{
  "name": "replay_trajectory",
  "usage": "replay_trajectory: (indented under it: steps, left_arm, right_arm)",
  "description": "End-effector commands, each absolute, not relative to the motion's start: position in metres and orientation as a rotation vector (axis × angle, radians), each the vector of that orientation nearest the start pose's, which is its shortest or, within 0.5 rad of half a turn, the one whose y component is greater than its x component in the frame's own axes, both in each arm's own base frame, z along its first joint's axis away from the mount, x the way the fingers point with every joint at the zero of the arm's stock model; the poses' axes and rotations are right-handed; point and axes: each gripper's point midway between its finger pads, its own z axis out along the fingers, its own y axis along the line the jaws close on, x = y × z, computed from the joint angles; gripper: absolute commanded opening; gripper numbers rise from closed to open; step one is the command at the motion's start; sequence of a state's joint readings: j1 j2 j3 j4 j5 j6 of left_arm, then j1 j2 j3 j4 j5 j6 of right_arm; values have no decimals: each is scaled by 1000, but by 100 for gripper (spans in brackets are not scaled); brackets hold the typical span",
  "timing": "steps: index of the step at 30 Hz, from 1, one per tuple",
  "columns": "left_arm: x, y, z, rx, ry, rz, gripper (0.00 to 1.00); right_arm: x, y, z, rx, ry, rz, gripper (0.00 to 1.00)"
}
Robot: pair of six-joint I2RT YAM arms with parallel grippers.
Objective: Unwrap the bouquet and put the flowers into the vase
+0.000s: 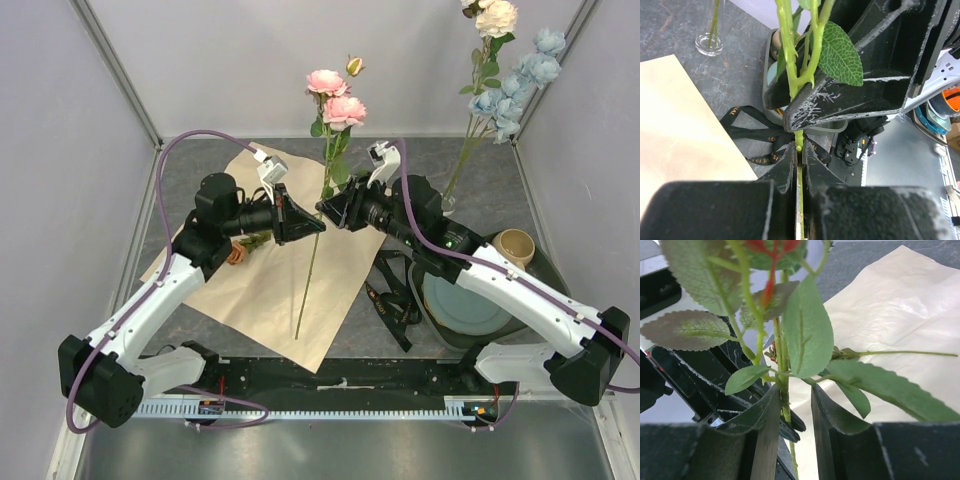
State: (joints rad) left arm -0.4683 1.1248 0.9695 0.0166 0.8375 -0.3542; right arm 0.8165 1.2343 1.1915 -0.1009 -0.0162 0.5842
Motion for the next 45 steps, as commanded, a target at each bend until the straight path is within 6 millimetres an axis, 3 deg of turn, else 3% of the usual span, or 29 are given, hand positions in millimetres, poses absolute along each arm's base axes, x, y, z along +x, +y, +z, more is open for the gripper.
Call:
replay_trajectory:
  steps: [1, 4, 7, 8, 11, 12, 15, 16, 18, 22, 27, 29, 30, 36, 45]
  left_arm:
    - [218, -276, 328, 836, 1585, -1306, 2]
    - [216, -278, 327, 845, 1580, -1309, 2]
    - [217, -278, 327, 840, 1583, -1300, 2]
    - [217, -277, 329, 840, 1579, -1295, 2]
    - [220, -275, 332, 818, 1583, -1257, 18]
    - [221, -272, 328, 804, 1617, -1241, 36]
    - [221, -268, 333, 795, 1609, -1203, 61]
    - [221, -266, 335, 795, 1604, -1193, 64]
    - [220, -262, 341, 787, 1582, -1166, 69]
    - [217, -258, 346, 782, 1563, -1135, 72]
    - [217, -256, 350, 778, 1553, -1126, 72]
    - [216, -256, 350, 778, 1549, -1126, 72]
    - [216, -256, 350, 779, 1551, -1127, 72]
    - [216, -257, 348, 780, 1561, -1140, 72]
    - [217, -258, 345, 778, 1570, -1142, 72]
  right_arm:
    - [277, 323, 357, -155, 1758, 1060, 37]
    - [277, 328, 353, -158, 1766, 1079, 33]
    - [274, 334, 352, -176, 1772, 1111, 16]
    - [274, 333, 353, -175, 1768, 1109, 4]
    - [278, 321, 355, -135, 1748, 1059, 0]
    - [285, 310, 357, -86, 1731, 1002, 0]
    - [291, 278, 370, -30, 1673, 857, 0]
    - [295, 255, 385, 39, 1619, 778, 0]
    - [298, 229, 399, 49, 1558, 647, 0]
    - [298, 148, 447, 221, 1423, 326, 0]
    - [281, 75, 497, 393, 1258, 82, 0]
    - [270, 49, 505, 421, 1228, -42, 0]
    - [264, 38, 518, 477, 1170, -34, 0]
    - [253, 0, 553, 561, 1055, -186, 0]
    - [286, -42, 570, 701, 916, -274, 0]
